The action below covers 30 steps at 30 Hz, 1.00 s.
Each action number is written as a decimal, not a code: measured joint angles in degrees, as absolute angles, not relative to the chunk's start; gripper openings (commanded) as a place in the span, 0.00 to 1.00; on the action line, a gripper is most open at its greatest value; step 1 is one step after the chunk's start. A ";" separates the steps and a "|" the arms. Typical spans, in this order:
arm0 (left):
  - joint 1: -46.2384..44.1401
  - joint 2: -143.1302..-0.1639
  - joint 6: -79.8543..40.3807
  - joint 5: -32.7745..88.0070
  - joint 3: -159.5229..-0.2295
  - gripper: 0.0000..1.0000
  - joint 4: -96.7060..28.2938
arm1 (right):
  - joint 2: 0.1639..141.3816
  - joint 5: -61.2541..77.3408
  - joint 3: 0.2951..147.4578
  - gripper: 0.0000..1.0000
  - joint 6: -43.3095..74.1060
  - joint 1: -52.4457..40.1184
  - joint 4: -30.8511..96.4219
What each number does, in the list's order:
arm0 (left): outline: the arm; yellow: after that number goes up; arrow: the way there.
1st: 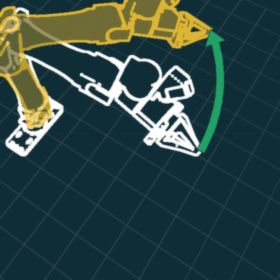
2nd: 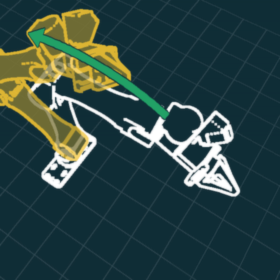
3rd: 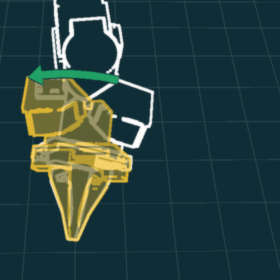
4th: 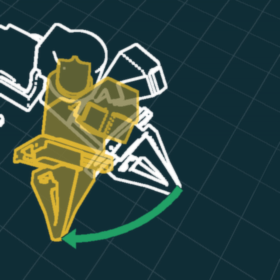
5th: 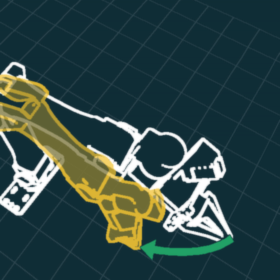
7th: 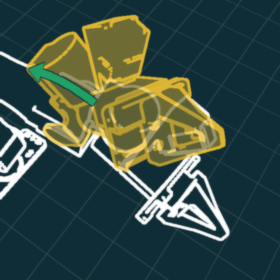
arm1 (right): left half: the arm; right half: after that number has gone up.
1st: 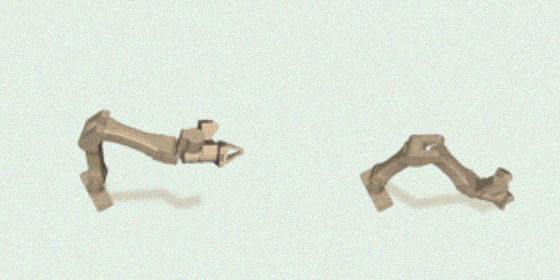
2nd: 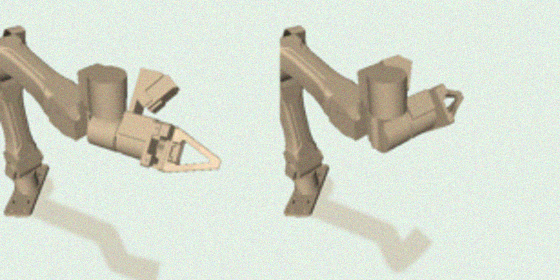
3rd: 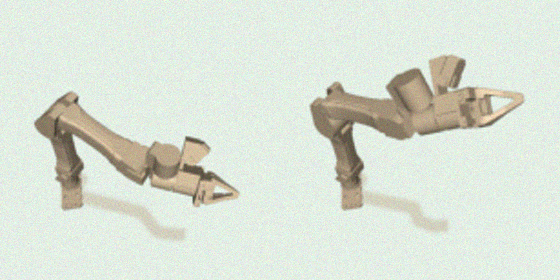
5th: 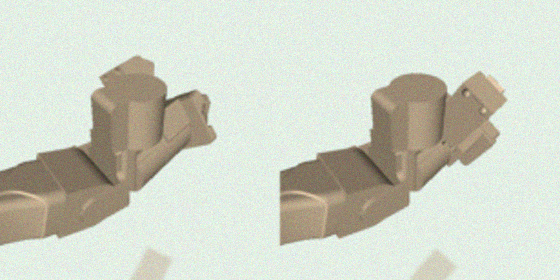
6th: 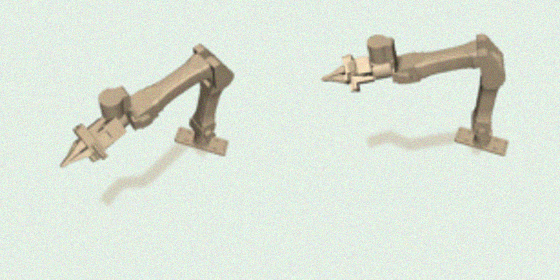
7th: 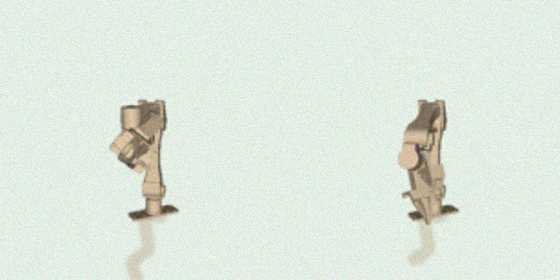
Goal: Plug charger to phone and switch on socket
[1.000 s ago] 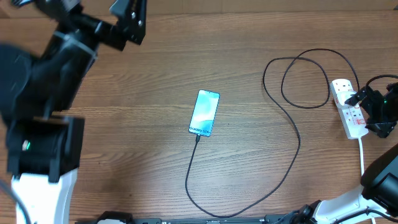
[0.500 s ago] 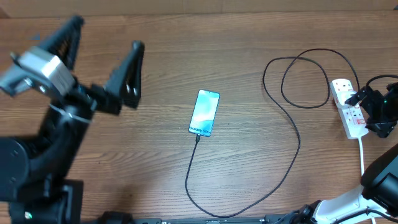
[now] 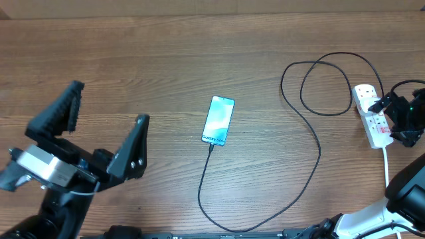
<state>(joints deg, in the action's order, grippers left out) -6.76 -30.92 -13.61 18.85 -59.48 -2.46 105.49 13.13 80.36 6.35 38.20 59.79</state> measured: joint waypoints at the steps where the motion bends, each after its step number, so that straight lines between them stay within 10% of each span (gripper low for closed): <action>1: -6.76 -29.85 -13.58 18.85 -58.00 1.00 -2.48 | 105.49 13.13 80.36 1.00 6.37 38.20 59.79; 30: -4.36 -0.91 -13.58 18.83 -24.93 1.00 -0.40 | 105.49 13.15 80.36 1.00 6.37 38.20 59.79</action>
